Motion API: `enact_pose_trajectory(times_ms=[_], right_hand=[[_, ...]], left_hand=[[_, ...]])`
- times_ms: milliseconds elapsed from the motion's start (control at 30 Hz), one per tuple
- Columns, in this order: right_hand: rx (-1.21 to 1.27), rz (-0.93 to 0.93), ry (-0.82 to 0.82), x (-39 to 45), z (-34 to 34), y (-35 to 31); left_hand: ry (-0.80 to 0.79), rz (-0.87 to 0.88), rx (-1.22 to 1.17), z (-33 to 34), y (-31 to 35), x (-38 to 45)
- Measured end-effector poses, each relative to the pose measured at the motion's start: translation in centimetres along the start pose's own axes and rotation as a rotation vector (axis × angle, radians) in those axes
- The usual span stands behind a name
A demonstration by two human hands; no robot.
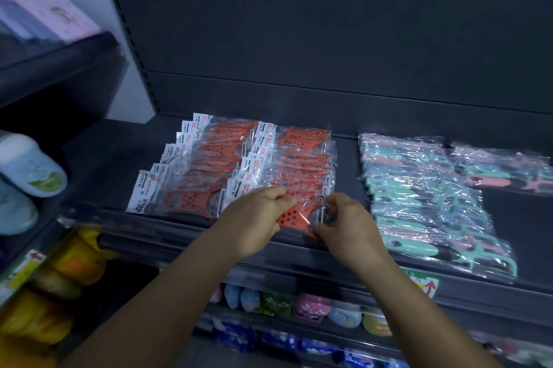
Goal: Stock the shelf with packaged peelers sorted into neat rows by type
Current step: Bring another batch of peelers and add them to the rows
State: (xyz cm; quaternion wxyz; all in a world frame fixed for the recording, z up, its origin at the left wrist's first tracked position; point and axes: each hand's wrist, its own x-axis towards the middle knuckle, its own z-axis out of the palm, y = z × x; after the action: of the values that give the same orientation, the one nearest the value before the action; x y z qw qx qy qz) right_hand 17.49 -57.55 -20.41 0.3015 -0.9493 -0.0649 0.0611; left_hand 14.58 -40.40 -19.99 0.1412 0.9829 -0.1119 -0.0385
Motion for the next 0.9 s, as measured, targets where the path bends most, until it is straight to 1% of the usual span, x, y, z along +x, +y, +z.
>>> enact_pose_trajectory(times_ms=[200, 367, 433, 567, 667, 767, 900], right_hand=[[-0.075, -0.059, -0.015, -0.8, -0.8, -0.2], [-0.158, -0.22, 0.05, -1.5, -2.7, 1.0], [-0.231, -0.239, 0.057, -1.7, -3.8, 2.1], [-0.251, -0.212, 0.076, -2.0, -5.7, 4.4], [-0.255, -0.177, 0.113, -2.5, -8.0, 7.8], [-0.249, -0.124, 0.151, -2.8, -10.9, 12.1], [-0.235, -0.084, 0.172, -3.3, -15.2, 18.2]], left_hand=[[-0.019, 0.027, 0.076, -1.0, 0.9, 0.0], [0.04, 0.091, 0.215, -1.3, 4.4, 1.2], [0.044, 0.116, 0.246, -1.2, 6.3, 2.1], [0.037, 0.179, 0.256, -0.6, 9.4, 3.6], [0.056, 0.225, 0.232, 0.5, 12.9, 5.5], [0.063, 0.266, 0.171, 1.7, 17.5, 7.7], [0.08, 0.265, 0.106, 3.6, 23.8, 10.4]])
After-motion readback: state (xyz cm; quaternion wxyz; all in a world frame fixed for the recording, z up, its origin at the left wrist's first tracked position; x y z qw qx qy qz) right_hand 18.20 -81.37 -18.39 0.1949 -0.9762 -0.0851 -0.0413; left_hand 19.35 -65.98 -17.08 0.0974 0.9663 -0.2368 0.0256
